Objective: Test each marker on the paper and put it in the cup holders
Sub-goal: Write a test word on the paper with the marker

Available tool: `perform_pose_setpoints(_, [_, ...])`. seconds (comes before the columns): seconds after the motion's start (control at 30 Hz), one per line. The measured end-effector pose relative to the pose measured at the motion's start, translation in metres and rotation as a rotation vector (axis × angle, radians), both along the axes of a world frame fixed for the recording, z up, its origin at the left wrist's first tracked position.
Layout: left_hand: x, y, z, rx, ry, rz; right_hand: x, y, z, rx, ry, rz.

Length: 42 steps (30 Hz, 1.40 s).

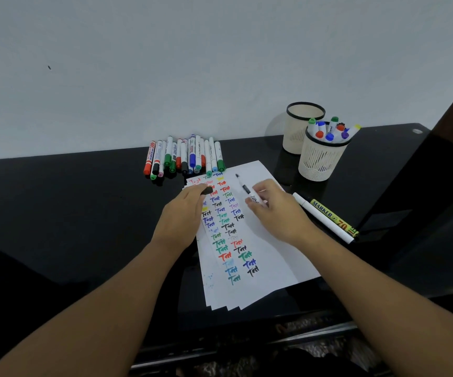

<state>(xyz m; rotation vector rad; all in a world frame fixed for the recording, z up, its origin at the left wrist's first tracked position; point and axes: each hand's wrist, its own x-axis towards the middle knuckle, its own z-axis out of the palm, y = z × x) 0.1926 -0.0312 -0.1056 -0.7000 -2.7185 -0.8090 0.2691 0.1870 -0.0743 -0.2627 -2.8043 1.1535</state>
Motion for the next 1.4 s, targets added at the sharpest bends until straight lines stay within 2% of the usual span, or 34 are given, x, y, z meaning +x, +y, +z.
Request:
perform_pose_setpoints(0.07, [0.001,0.000,0.001,-0.009,-0.012,0.007,-0.006,0.003,0.001,0.170,0.005,0.047])
perform_pose_setpoints(0.17, [0.003,0.000,0.003,-0.010,-0.001,0.000,-0.016,0.008,0.002,0.274,0.017,0.071])
perform_pose_setpoints(0.6, [0.009,0.001,0.008,-0.037,-0.012,-0.036,-0.030,0.004,-0.009,0.235,0.054,0.144])
perform_pose_setpoints(0.77, [0.006,0.000,0.006,-0.033,-0.072,-0.044,-0.029,0.001,0.002,0.379,0.089,0.206])
perform_pose_setpoints(0.93, [0.008,0.001,0.007,-0.040,-0.055,-0.059,-0.027,-0.003,0.010,0.460,0.068,0.328])
perform_pose_setpoints(1.17, [0.006,0.001,0.006,-0.049,-0.060,-0.100,-0.025,-0.007,0.011,0.352,0.059,0.413])
perform_pose_setpoints(1.4, [0.003,0.000,0.000,0.003,-0.083,-0.118,-0.030,-0.016,0.007,0.389,0.129,0.416])
